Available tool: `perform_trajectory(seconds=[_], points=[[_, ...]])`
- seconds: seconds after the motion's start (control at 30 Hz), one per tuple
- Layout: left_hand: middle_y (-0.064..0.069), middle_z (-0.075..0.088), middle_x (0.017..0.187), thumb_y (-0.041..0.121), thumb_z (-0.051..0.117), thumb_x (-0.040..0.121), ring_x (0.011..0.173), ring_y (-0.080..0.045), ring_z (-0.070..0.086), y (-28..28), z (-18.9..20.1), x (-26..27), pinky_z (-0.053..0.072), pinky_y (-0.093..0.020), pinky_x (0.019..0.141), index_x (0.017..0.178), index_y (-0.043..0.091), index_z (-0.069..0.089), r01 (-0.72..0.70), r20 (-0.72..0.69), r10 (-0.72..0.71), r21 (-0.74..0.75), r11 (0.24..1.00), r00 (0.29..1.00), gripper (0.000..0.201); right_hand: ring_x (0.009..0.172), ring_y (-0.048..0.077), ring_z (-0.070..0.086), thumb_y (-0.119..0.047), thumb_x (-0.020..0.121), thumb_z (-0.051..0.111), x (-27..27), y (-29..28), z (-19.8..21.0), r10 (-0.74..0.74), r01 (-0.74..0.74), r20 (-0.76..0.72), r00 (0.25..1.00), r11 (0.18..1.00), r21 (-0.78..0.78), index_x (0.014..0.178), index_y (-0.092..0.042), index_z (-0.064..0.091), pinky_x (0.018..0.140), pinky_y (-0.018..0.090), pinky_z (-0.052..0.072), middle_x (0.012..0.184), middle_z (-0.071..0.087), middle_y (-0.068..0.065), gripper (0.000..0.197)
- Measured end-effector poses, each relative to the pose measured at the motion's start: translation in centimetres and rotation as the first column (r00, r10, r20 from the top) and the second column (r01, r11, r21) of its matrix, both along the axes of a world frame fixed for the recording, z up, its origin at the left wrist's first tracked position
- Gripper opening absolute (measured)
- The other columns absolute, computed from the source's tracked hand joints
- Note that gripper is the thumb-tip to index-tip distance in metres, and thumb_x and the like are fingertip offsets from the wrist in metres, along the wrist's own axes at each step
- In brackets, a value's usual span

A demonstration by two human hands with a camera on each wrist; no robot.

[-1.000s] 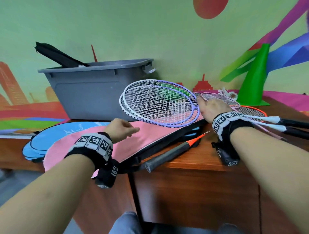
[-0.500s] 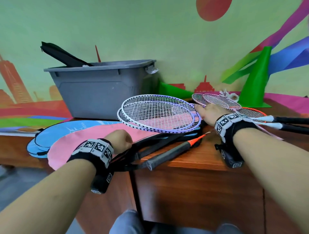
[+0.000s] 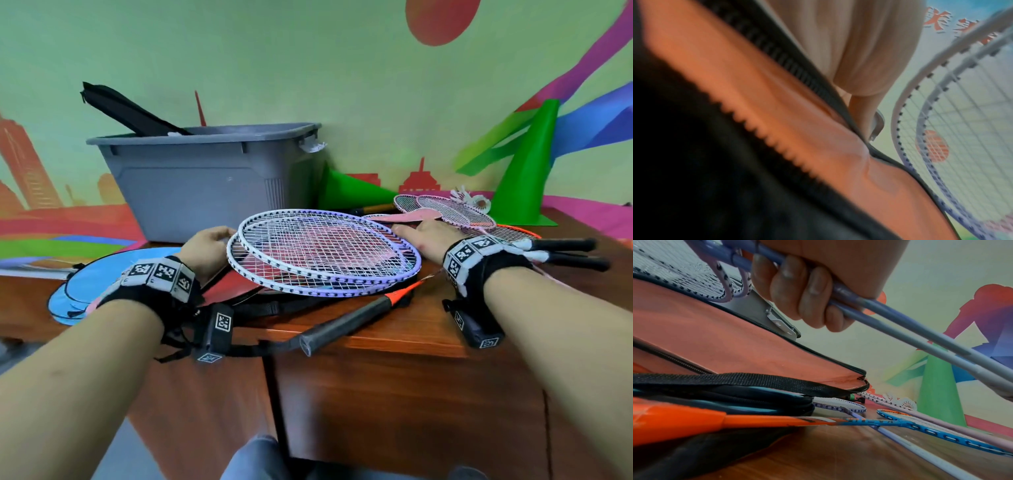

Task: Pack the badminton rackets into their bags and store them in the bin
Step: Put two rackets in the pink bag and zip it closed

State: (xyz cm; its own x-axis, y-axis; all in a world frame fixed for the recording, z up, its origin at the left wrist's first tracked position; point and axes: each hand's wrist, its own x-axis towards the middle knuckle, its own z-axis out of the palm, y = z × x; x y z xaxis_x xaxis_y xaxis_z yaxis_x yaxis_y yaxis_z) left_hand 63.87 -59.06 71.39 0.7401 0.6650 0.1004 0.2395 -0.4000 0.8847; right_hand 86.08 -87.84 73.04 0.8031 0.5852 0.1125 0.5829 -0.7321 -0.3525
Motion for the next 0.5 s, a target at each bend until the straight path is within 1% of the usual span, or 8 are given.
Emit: perform_trajectory(seconds=[0.03, 0.1, 0.2, 0.23, 0.33, 0.4, 0.43, 0.5], points=[[-0.017, 0.071, 0.099, 0.008, 0.063, 0.084, 0.094, -0.035, 0.067, 0.0, 0.1, 0.0, 0.050, -0.052, 0.093, 0.093, 0.007, 0.069, -0.008, 0.004, 0.008, -0.054, 0.999, 1.000, 0.011, 0.058, 0.020, 0.049, -0.058, 0.094, 0.034, 0.1, 0.0, -0.1, 0.001, -0.001, -0.004, 1.000, 1.000, -0.011, 0.053, -0.013, 0.050, 0.051, 0.026, 0.027, 0.060, 0.050, 0.006, 0.063], [-0.022, 0.072, 0.095, -0.002, 0.057, 0.084, 0.088, -0.034, 0.070, -0.8, 0.6, -0.3, 0.056, -0.046, 0.086, 0.096, 0.000, 0.070, -0.005, 0.020, 0.008, -0.152, 0.988, 1.000, 0.017, 0.060, 0.020, 0.051, -0.060, 0.093, 0.034, 0.5, 0.1, -0.3, 0.005, -0.005, -0.002, 1.000, 0.999, -0.044, 0.056, -0.012, 0.056, 0.054, 0.026, 0.031, 0.064, 0.054, 0.008, 0.063], [-0.015, 0.073, 0.076, -0.009, 0.050, 0.087, 0.065, -0.023, 0.070, -1.3, 0.8, -0.2, 0.059, -0.030, 0.061, 0.090, -0.003, 0.067, 0.035, 0.065, -0.019, -0.251, 0.967, 0.998, 0.018, 0.071, 0.026, 0.058, -0.062, 0.091, 0.034, 0.9, 0.2, -0.7, -0.012, 0.014, 0.017, 1.000, 0.998, -0.069, 0.075, -0.006, 0.068, 0.062, 0.027, 0.036, 0.074, 0.059, 0.012, 0.068], [-0.014, 0.073, 0.074, -0.009, 0.049, 0.088, 0.063, -0.022, 0.070, -1.3, 0.8, -0.3, 0.058, -0.028, 0.059, 0.090, -0.002, 0.067, 0.043, 0.061, -0.027, -0.268, 0.962, 0.998, 0.019, 0.072, 0.027, 0.058, -0.062, 0.091, 0.034, 0.8, 0.3, -0.7, -0.017, 0.018, 0.021, 1.000, 0.997, -0.071, 0.078, -0.005, 0.069, 0.063, 0.027, 0.037, 0.075, 0.058, 0.012, 0.068], [-0.021, 0.072, 0.092, -0.007, 0.047, 0.090, 0.078, -0.029, 0.071, -1.0, 0.9, -0.4, 0.058, -0.035, 0.073, 0.101, -0.005, 0.066, 0.060, 0.063, -0.043, -0.305, 0.950, 0.997, 0.022, 0.065, 0.023, 0.054, -0.061, 0.092, 0.034, 0.9, 0.4, -0.9, -0.009, 0.010, 0.005, 1.000, 0.997, -0.074, 0.060, -0.012, 0.058, 0.062, 0.028, 0.036, 0.064, 0.055, 0.008, 0.063], [-0.026, 0.069, 0.102, -0.005, 0.045, 0.092, 0.085, -0.035, 0.069, -0.7, 0.9, -0.4, 0.058, -0.040, 0.075, 0.108, -0.006, 0.065, 0.041, 0.082, -0.013, -0.342, 0.939, 0.997, 0.026, 0.069, 0.025, 0.058, -0.062, 0.090, 0.036, 0.9, 0.4, -1.1, -0.009, 0.010, 0.006, 1.000, 0.998, -0.066, 0.054, -0.013, 0.050, 0.063, 0.029, 0.038, 0.064, 0.057, 0.009, 0.063], [-0.026, 0.068, 0.105, -0.004, 0.043, 0.093, 0.086, -0.035, 0.068, -0.5, 1.0, -0.4, 0.057, -0.041, 0.076, 0.110, -0.005, 0.064, 0.020, 0.087, 0.011, -0.350, 0.937, 0.996, 0.027, 0.075, 0.028, 0.060, -0.064, 0.089, 0.036, 0.8, 0.3, -1.2, -0.004, 0.004, 0.007, 1.000, 0.997, -0.071, 0.057, -0.013, 0.052, 0.067, 0.029, 0.042, 0.072, 0.061, 0.013, 0.063], [-0.023, 0.067, 0.105, -0.003, 0.042, 0.093, 0.081, -0.031, 0.067, -0.3, 1.3, -0.3, 0.057, -0.038, 0.078, 0.112, -0.001, 0.064, -0.002, 0.092, 0.037, -0.349, 0.937, 0.995, 0.029, 0.096, 0.030, 0.062, -0.068, 0.088, 0.034, 0.8, 0.4, -1.6, 0.005, -0.002, 0.024, 1.000, 0.995, -0.099, 0.077, -0.010, 0.063, 0.086, 0.034, 0.048, 0.104, 0.066, 0.019, 0.066]])
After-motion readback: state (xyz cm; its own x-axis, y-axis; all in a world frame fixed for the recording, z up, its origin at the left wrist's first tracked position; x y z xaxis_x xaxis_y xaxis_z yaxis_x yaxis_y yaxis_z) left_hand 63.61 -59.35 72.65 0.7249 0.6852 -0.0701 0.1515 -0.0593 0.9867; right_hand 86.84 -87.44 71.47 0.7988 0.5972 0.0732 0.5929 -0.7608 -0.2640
